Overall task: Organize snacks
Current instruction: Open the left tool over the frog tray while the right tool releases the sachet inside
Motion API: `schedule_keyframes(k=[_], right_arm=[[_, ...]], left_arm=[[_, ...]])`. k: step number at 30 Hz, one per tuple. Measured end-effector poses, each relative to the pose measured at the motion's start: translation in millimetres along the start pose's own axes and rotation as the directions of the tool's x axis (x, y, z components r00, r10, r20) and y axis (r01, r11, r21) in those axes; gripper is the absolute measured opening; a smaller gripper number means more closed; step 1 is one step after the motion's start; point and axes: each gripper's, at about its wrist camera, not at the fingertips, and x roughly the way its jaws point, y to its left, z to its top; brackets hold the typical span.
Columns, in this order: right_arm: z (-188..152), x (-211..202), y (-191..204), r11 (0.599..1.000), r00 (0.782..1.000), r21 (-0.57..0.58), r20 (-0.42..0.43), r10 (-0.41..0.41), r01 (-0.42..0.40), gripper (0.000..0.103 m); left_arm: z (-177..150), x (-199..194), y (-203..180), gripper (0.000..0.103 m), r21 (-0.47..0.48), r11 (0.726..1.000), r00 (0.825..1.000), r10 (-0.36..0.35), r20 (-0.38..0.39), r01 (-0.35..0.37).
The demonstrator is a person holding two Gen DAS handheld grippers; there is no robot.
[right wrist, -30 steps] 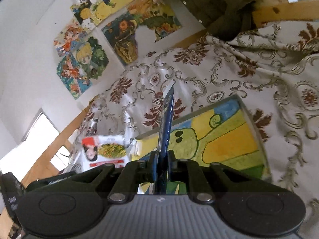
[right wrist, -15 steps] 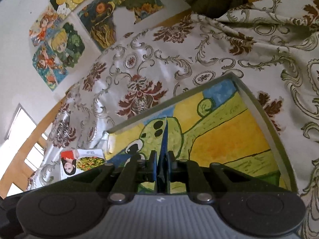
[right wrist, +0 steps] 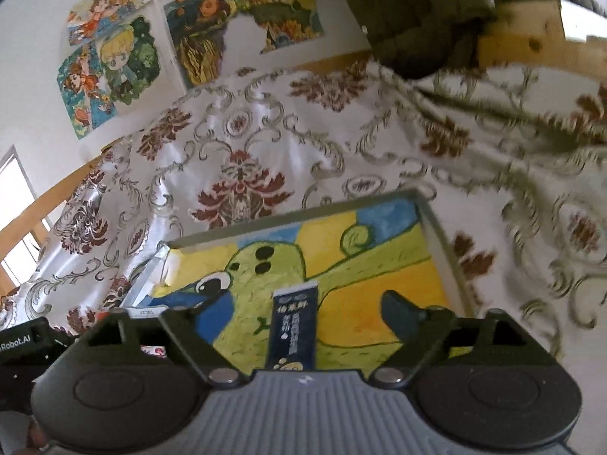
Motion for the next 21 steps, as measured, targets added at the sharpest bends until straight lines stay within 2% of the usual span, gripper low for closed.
schedule_keyframes(k=[3,7,10,13,16,21], right_arm=[[2.5,-15.7,3.0,1.0,0.999,-0.018,0.038,-0.022,0.022,0.103],[2.4,-37.8,6.3,0.998,0.996,-0.039,0.082,-0.042,0.045,0.103],[-0.5,-54.3,8.0,0.994,0.989,-0.04,0.111,-0.101,0.106,0.103],[-2.4,-68.3,10.0,0.993,0.988,-0.067,0.125,-0.086,0.095,0.103],[-7.2,-84.8,12.9,0.993,0.986,-0.078,0.148,-0.079,0.092,0.103],[-27.4,-119.1,14.1,0.991,0.981,-0.111,0.187,-0.059,0.081,0.103]], left_arm=[[-5.3,-10.9,-9.6,0.098,0.028,1.0,1.0,0.006,0.01,-0.006],[-13.6,-27.6,-22.5,0.1,0.089,0.996,0.999,0.018,0.047,-0.022],[-21.1,-43.2,-28.4,0.101,0.125,0.991,0.996,0.037,0.084,-0.047],[-29.2,-61.4,-32.2,0.102,0.168,0.983,0.991,0.058,0.121,-0.078],[-36.9,-78.3,-37.2,0.102,0.215,0.97,0.985,0.084,0.153,-0.116],[-59.3,-103.3,-43.9,0.102,0.315,0.929,0.968,0.133,0.214,-0.197]])
